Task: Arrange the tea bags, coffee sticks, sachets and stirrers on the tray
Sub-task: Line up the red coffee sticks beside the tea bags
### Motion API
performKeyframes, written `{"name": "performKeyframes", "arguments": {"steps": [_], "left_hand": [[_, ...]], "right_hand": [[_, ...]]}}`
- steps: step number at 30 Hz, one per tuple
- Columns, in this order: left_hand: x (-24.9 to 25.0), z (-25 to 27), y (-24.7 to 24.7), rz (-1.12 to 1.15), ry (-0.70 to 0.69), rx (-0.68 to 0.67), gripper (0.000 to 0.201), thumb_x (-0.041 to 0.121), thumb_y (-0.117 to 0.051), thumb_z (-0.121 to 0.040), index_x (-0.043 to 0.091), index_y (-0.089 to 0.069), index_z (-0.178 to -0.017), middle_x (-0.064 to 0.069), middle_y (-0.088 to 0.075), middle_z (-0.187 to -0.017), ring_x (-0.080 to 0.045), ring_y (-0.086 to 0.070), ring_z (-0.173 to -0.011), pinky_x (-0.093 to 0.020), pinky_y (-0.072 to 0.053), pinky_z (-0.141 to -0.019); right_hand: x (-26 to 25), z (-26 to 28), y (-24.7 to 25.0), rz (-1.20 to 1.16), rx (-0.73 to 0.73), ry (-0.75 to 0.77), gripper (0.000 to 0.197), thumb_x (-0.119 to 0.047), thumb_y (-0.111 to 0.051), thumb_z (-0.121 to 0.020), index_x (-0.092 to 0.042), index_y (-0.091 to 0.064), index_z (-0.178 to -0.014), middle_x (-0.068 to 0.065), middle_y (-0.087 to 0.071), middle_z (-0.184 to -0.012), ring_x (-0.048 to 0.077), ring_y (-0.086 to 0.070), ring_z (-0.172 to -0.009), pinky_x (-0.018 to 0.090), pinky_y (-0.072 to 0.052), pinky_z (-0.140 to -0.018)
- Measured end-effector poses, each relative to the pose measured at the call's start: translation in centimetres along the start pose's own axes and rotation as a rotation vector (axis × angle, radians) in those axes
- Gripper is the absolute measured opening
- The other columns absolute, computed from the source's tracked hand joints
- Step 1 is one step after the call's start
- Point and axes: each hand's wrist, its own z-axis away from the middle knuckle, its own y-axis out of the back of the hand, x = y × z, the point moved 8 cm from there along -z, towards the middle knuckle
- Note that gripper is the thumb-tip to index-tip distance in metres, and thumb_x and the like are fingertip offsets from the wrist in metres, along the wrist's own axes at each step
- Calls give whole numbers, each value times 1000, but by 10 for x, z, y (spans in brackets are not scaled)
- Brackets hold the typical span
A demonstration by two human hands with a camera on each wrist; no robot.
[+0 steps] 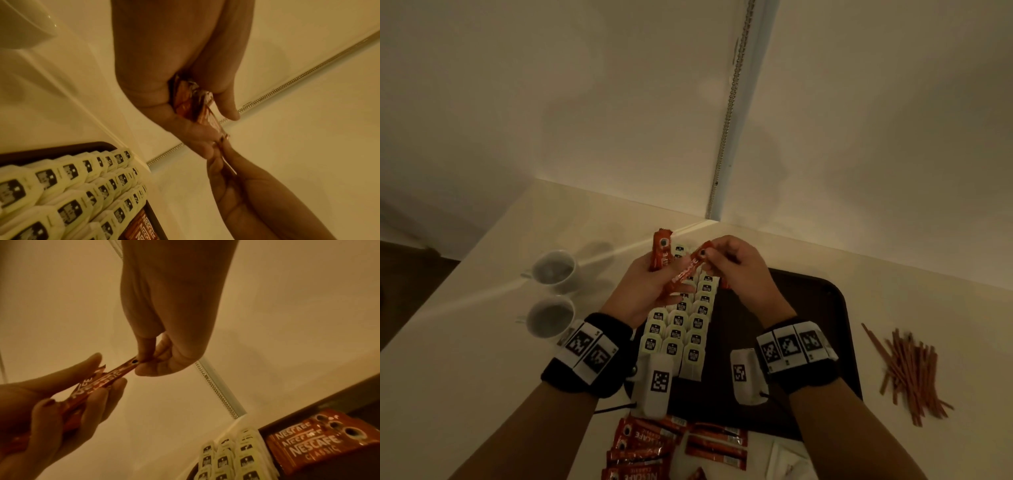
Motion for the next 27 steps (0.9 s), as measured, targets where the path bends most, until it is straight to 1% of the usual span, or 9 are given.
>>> {"name": "performKeyframes", "arguments": {"steps": [3,6,8,11,13,16,19,23,27], "left_hand": [[8,3,11,-36,-92,78,12,17,-68,-84,16,-62,-94,-1,-73,-83,-11,-69,-67,-19,-52,-55],[15,5,20,-20,-174,188,5,13,-69,-84,13,-66,-88,-2,-72,-76,-9,-65,-57,-18,-52,-54],[17,6,19,-12,-202,204,1,11,-67,-85,12,-66,-85,-5,-70,-77,-10,-65,-60,-19,-54,-57],[14,6,11,29,-183,117,4,10,-63,-88,11,-65,-85,-5,-69,-82,-12,-67,-75,-20,-56,-68],[13,8,6,81,-171,46,4,7,-62,-88,7,-63,-84,-5,-69,-82,-14,-68,-79,-21,-57,-72],[15,12,5,124,-205,-3,15,-1,-64,-83,8,-53,-80,-1,-69,-74,-14,-69,-77,-21,-56,-74],[19,14,12,136,-257,60,18,-5,-65,-81,8,-53,-79,-5,-66,-74,-15,-67,-74,-22,-57,-73],[22,15,17,111,-298,126,15,-4,-68,-78,5,-56,-80,-9,-63,-77,-19,-66,-76,-23,-57,-70],[22,15,21,148,-295,153,16,-4,-69,-77,5,-56,-77,-9,-62,-75,-18,-66,-73,-21,-57,-66]], "right_hand": [[7,8,4,-220,58,-71,9,1,-50,-92,-6,-51,-96,12,-66,-92,11,-68,-73,20,-56,-70],[12,18,-4,-342,24,-106,23,2,-51,-91,-12,-47,-109,15,-63,-99,17,-69,-84,26,-56,-77],[9,23,-15,-269,-40,-76,29,-4,-57,-89,-14,-53,-115,12,-61,-103,15,-67,-88,28,-55,-80],[-2,25,-21,-126,-19,-4,20,-5,-65,-83,-9,-60,-101,7,-63,-95,14,-66,-83,24,-55,-74],[-4,24,-17,-125,28,6,16,-2,-67,-81,-7,-60,-95,7,-64,-89,14,-65,-79,22,-54,-70],[-6,26,-18,-182,3,-8,19,-2,-65,-84,-8,-57,-100,9,-64,-87,14,-66,-78,23,-54,-71],[-11,28,-17,-173,12,-3,15,-4,-61,-87,-7,-59,-101,9,-65,-87,11,-66,-73,21,-54,-70],[-13,28,-6,-86,72,5,9,-4,-62,-86,-7,-67,-92,3,-64,-75,3,-58,-60,14,-47,-58],[-11,28,0,-115,29,-21,19,2,-54,-89,-2,-64,-105,0,-65,-74,1,-60,-62,14,-50,-61]]}}
